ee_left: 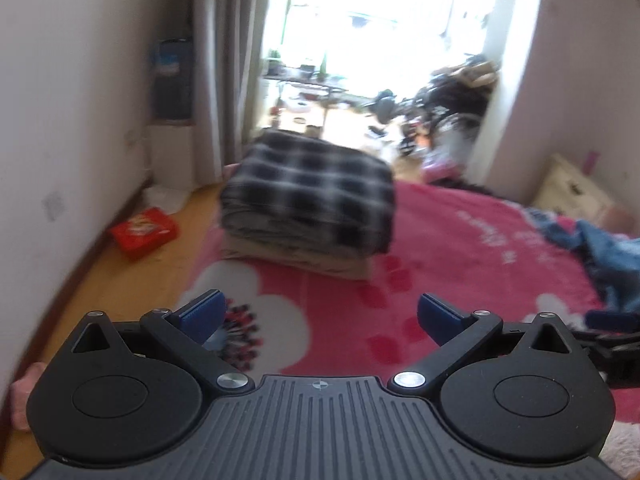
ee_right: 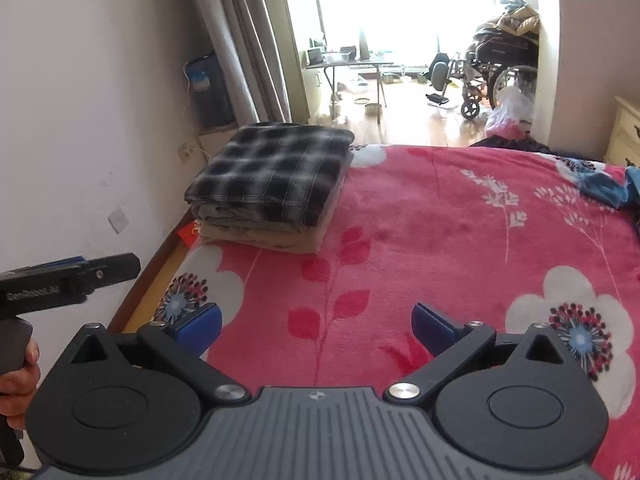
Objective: Fold clothes
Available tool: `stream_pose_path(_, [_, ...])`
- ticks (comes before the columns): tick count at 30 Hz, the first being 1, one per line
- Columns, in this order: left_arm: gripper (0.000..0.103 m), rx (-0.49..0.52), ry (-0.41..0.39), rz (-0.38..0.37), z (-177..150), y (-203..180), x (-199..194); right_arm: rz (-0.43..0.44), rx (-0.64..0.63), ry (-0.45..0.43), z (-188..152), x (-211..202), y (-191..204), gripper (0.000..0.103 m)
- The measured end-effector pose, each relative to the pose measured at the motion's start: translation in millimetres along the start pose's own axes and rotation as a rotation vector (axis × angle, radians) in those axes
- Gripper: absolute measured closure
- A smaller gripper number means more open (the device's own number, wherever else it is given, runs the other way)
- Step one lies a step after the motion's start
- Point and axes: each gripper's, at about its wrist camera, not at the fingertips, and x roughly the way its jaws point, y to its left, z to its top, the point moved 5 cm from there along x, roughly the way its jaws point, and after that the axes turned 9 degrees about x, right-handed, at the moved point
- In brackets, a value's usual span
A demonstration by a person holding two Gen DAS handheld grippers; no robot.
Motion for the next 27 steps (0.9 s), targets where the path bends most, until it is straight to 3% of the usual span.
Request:
stream_pose_path(7, [0.0,0.021,0.034,0.044,1,-15,-9,0.028,-0.022,-0.022,1,-13,1,0.0])
stream_pose_path(11, [0.0,0.047,0.015,0.042,6,-26,-13,-0.02,-0.09,-0.032,-6,-20,7,0.0])
stream_pose_path(17, [0.0,0.056,0.008,0.111,11,-35,-15,-0.047,-0.158,-0.038,-11,-27,12,0.0])
stream_pose_path(22, [0.0,0.062,0.003,0.172,15,-43,-17,-0.06,-0.127,-0.053,-9,-27,6,0.0])
stream_pose_path(27, [0.0,0.073,0.007,0.159,12,-47,-18,-0.074,-0.088,-0.025,-10,-18,0,0.0])
